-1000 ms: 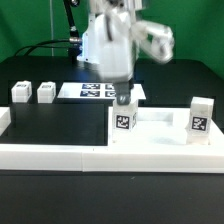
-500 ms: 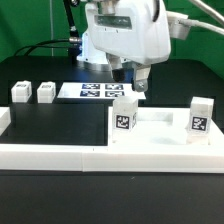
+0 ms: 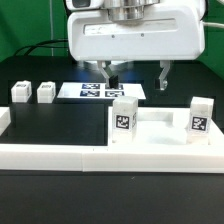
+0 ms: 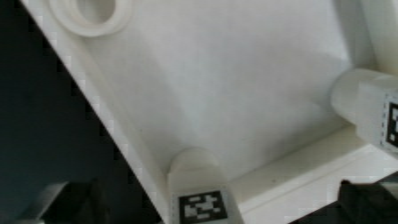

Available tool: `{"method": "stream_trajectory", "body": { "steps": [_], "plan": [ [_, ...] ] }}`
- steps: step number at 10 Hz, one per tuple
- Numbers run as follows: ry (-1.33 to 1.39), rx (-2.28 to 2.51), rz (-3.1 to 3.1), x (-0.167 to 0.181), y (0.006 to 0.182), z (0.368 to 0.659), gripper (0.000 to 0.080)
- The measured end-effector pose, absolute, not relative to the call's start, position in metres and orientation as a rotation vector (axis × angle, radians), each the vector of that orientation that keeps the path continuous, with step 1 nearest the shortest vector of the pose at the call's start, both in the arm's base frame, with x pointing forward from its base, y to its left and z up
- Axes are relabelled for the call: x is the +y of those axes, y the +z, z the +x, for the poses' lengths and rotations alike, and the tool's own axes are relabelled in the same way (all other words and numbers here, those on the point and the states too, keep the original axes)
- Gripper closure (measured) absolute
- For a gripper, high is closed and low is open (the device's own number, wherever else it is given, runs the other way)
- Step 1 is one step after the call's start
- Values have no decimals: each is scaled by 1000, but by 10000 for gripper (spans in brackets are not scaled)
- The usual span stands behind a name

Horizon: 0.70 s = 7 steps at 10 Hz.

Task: Assemble square table

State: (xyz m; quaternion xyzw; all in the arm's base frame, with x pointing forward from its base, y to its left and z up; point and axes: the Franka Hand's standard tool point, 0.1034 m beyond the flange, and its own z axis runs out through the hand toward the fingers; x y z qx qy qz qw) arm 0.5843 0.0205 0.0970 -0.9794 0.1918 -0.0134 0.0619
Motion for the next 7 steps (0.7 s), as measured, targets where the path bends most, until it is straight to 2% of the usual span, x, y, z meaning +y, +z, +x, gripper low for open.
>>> {"method": "stream_trajectory", "body": {
  "steps": [3, 5, 7],
  "plan": [
    [-65, 316, -3011, 16, 93, 584, 150],
    [-145, 76, -3097, -5, 62, 574, 150],
    [-106, 145, -3115, -12, 41, 573, 150]
  ]
}}
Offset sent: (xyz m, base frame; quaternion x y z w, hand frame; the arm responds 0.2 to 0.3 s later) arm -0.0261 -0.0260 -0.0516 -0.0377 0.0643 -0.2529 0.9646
